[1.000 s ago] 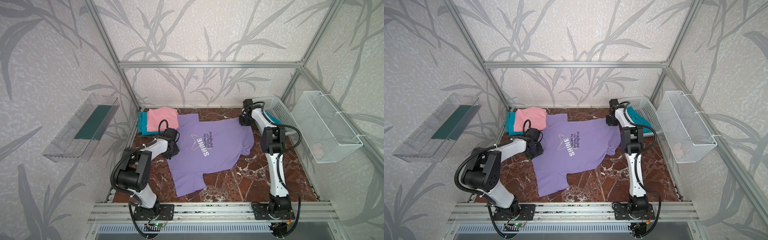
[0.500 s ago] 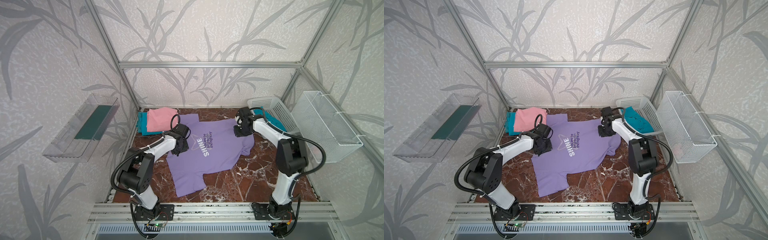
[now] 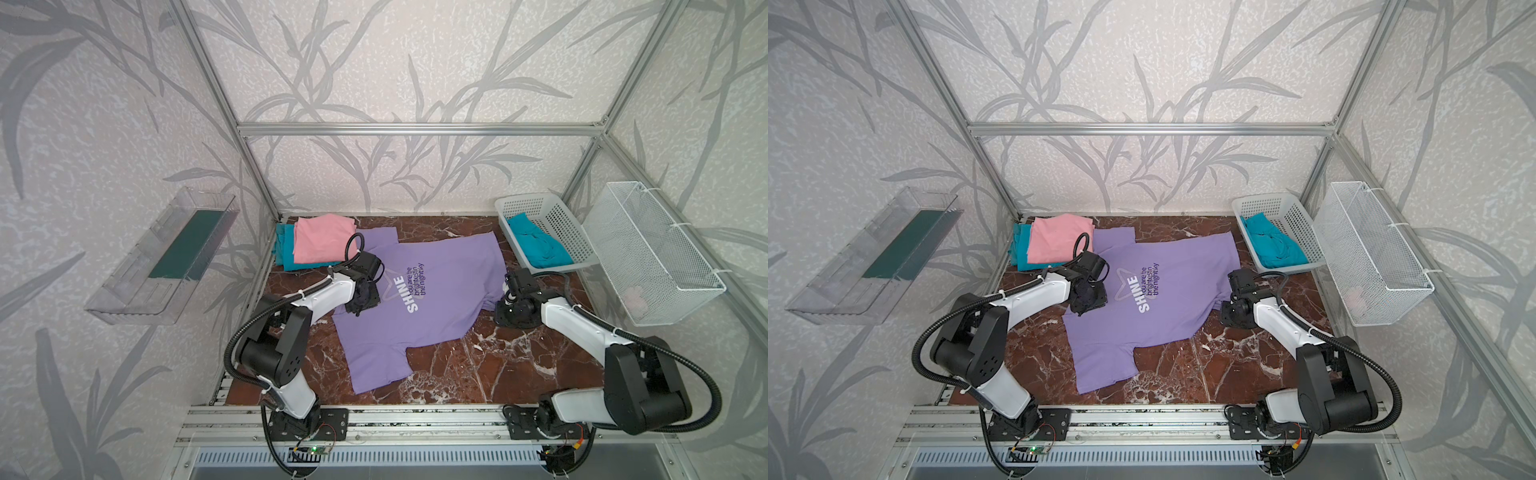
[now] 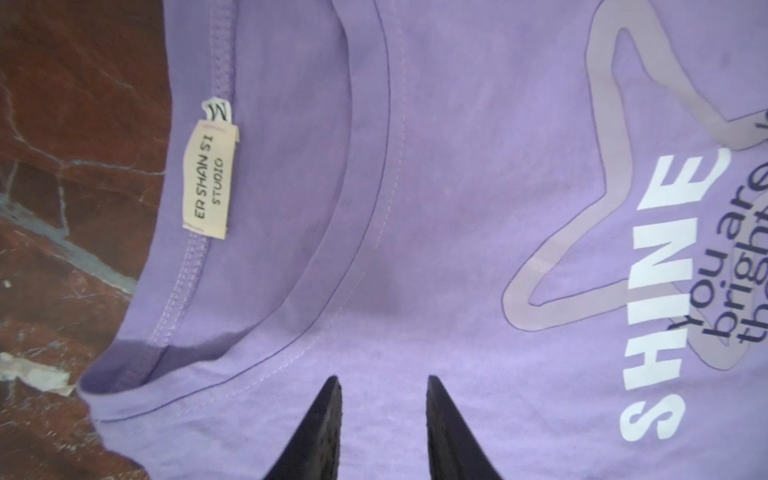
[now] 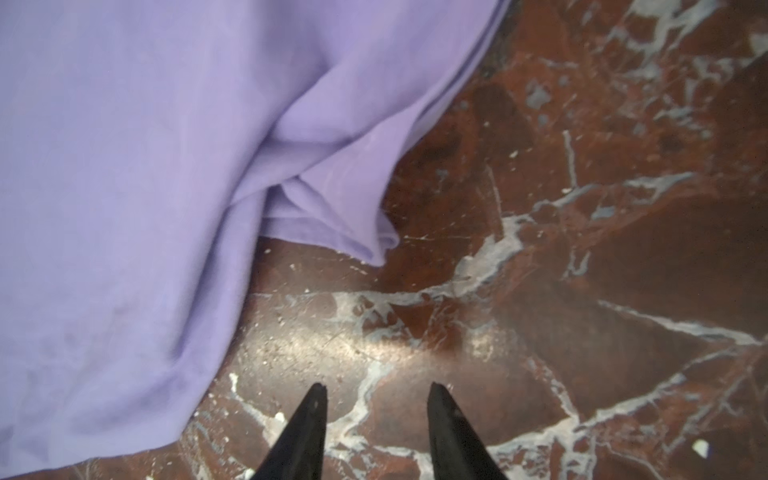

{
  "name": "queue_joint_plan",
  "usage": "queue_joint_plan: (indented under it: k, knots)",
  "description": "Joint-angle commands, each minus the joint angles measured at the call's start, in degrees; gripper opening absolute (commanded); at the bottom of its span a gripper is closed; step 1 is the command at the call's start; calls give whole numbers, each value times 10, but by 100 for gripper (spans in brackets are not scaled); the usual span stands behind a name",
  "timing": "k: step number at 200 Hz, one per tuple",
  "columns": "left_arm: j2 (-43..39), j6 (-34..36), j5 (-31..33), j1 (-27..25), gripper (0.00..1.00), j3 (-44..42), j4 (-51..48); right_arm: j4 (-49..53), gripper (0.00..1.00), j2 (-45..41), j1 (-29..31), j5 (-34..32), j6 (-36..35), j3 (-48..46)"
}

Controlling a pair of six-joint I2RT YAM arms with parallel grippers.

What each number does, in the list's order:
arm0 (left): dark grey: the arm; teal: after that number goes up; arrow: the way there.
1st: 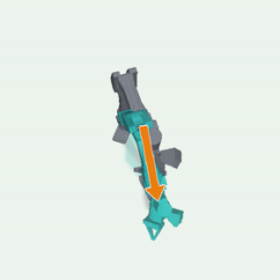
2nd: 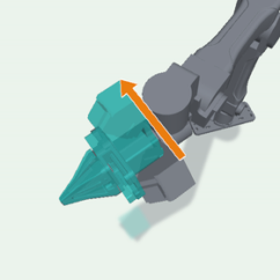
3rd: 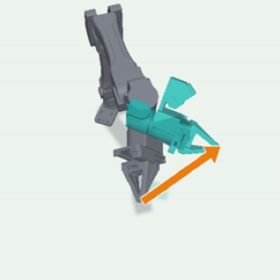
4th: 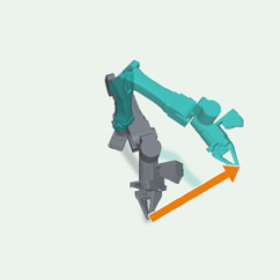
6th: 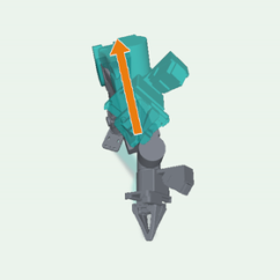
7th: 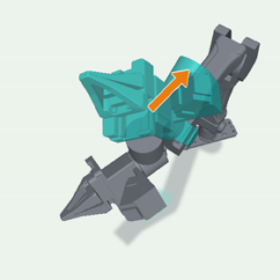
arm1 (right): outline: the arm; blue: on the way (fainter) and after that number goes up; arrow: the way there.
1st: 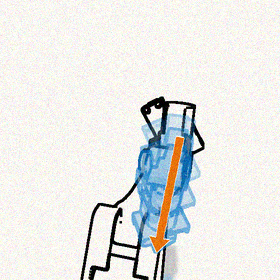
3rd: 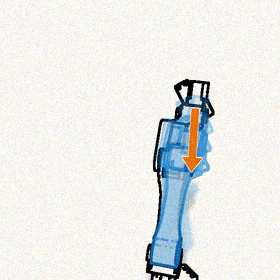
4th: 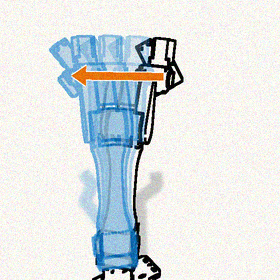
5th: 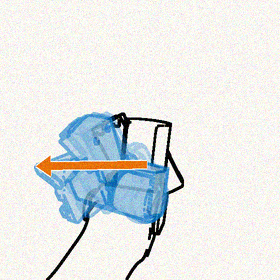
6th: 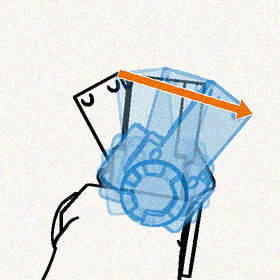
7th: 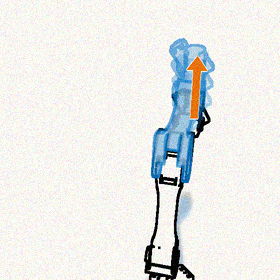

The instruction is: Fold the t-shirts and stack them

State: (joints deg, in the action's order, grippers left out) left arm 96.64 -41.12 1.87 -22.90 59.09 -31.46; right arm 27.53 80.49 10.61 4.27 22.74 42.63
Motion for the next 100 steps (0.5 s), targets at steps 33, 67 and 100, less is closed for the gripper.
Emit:
queue_joint_plan:
  k: [33,67,100]
  knots:
    - [15,-2,4,-2,36,-14,11,-152,50,96,-33,75,40,12]
    - [24,-5,0,-2,36,-19,22,-185,31,133,-47,74,43,20]
    - [33,-5,-1,-2,36,-16,25,-135,4,129,-53,77,31,48]
